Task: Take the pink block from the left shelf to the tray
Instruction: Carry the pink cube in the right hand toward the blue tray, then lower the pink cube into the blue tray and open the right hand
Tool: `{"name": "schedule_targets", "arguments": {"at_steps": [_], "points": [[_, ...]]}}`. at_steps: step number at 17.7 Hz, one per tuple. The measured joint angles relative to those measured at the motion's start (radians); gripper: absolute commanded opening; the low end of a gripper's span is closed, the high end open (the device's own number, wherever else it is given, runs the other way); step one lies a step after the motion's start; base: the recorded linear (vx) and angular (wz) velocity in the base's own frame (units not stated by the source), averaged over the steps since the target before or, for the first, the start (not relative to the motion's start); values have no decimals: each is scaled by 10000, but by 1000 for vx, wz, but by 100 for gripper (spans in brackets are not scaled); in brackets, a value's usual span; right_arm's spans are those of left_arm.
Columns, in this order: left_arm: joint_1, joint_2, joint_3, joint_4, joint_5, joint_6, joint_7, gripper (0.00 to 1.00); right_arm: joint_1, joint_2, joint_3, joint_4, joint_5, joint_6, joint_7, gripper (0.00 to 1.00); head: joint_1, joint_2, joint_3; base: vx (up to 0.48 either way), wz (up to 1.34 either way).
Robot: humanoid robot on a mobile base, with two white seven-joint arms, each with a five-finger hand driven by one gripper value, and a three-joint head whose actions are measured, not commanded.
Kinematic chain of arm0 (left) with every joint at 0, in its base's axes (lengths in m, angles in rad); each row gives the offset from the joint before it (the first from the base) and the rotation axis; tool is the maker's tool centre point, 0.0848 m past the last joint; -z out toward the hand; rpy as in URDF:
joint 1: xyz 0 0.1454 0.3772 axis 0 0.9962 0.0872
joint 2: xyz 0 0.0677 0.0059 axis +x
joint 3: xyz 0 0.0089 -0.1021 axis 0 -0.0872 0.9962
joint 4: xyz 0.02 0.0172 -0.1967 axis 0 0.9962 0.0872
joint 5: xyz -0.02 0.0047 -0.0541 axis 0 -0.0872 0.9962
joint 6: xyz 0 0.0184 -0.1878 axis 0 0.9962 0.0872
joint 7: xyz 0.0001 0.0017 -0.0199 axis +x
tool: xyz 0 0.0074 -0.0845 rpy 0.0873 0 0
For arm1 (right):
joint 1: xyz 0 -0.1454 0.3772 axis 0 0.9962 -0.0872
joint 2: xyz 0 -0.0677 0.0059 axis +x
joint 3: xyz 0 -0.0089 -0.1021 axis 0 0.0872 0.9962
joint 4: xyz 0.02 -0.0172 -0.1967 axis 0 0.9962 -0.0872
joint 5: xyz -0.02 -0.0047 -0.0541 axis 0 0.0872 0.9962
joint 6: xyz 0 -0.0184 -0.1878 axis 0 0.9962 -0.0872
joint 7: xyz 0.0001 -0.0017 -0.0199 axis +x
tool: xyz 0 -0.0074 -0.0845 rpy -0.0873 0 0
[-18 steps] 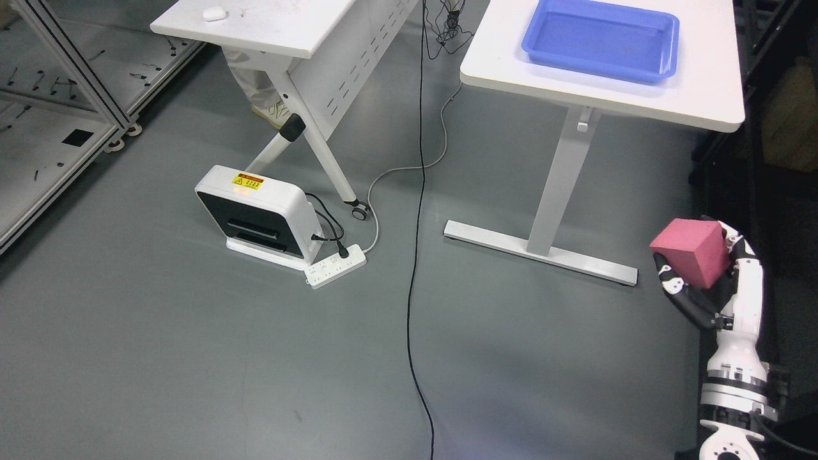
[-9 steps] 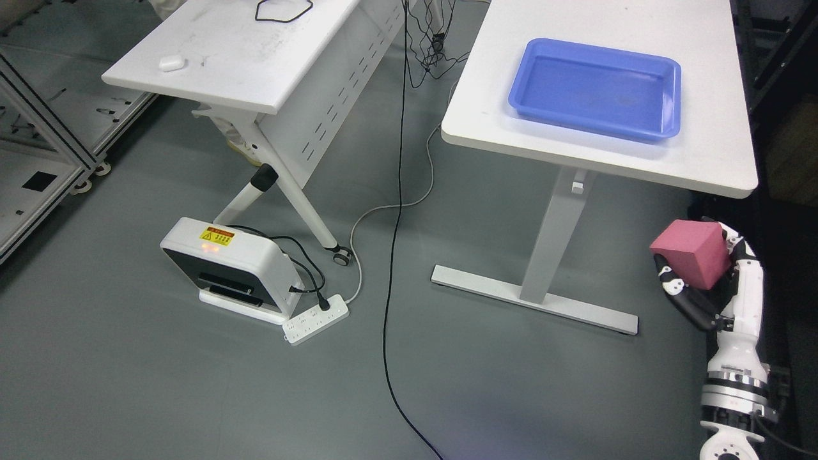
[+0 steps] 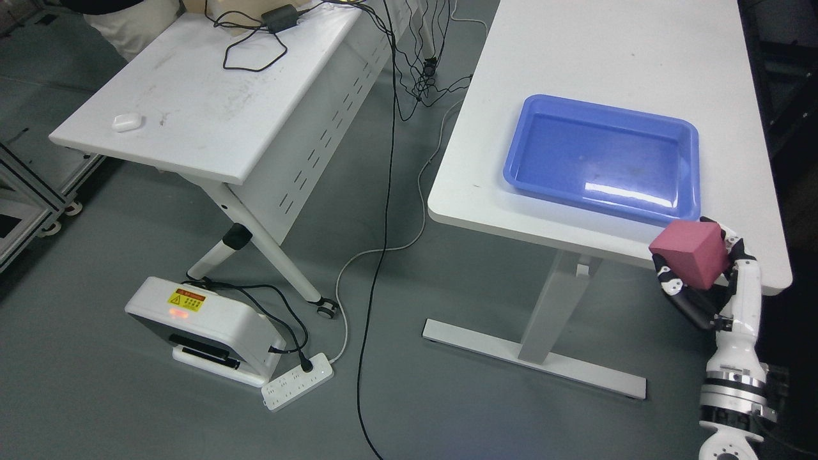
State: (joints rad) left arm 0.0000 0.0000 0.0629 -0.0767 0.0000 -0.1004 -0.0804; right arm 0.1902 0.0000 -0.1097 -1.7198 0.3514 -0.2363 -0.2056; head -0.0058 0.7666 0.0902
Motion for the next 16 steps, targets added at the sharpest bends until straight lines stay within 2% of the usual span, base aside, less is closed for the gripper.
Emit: {"name": "schedule_targets", "arguments": {"at_steps": [5,9,16], "points": [[0,0,0,0,0,0,0,100,3,0,43,0,0,0,0,11,0,0,0,297,0],[-1,0,0,0,0,0,0,100,0,0,87,0,4,-36,123,17,0,0,0,254,-26],[-1,0,0,0,0,0,0,100,3,0,237,17,20,292,1472,28,0,0,0,189,-46]]}}
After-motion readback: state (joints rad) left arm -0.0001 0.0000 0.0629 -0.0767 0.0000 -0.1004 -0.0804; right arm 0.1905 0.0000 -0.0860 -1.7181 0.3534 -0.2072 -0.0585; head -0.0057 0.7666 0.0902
